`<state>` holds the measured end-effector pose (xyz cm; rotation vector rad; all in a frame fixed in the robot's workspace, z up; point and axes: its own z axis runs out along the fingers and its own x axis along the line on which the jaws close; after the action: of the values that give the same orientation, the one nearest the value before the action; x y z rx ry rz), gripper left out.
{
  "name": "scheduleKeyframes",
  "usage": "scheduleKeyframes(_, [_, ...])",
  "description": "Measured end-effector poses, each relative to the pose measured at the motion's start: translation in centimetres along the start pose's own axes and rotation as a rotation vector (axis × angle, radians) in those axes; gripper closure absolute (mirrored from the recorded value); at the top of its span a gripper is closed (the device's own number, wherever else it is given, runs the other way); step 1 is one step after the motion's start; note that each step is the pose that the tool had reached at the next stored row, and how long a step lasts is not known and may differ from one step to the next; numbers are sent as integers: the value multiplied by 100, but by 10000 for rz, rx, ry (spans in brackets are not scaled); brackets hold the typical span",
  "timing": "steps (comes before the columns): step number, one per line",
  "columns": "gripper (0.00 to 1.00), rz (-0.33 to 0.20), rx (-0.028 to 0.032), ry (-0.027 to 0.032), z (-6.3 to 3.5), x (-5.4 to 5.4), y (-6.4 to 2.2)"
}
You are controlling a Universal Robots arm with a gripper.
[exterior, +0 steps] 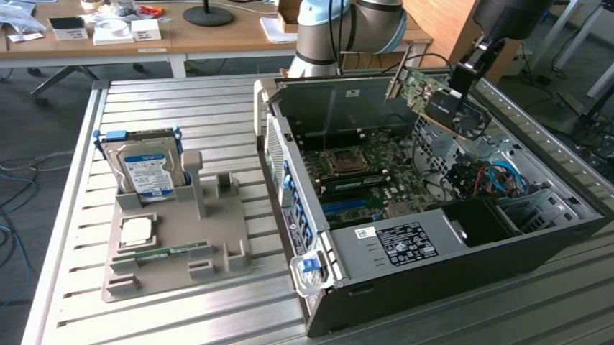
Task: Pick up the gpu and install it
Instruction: 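Insert the gpu into the slot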
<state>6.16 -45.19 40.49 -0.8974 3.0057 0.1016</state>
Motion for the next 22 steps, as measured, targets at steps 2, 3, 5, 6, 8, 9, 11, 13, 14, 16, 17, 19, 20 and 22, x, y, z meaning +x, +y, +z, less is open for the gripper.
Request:
scheduleKeyframes(2, [73,-233,-5,14,0,0,0])
scheduleKeyframes(3, [73,-353,-8,22,0,0,0])
scheduleKeyframes(5, [73,-604,-13,37,0,0,0])
scheduleKeyframes(6, [73,-722,-16,44,0,0,0])
scheduleKeyframes(8, [73,-956,-21,59,0,0,0])
scheduleKeyframes(9, [73,-1071,-24,66,0,0,0])
scheduleKeyframes(11, [73,-1305,-29,80,0,0,0])
scheduleKeyframes(13, [73,-1543,-34,94,0,0,0])
scheduleKeyframes(14, [73,-1658,-36,101,0,0,0])
scheduleKeyframes(16, [73,-1883,-40,115,0,0,0])
scheduleKeyframes(17, [73,-1953,-41,119,0,0,0])
scheduleKeyframes(19, [73,-1981,-42,122,0,0,0])
scheduleKeyframes(20, [73,-1982,-42,122,0,0,0])
scheduleKeyframes(22, [73,-1983,-43,122,0,0,0])
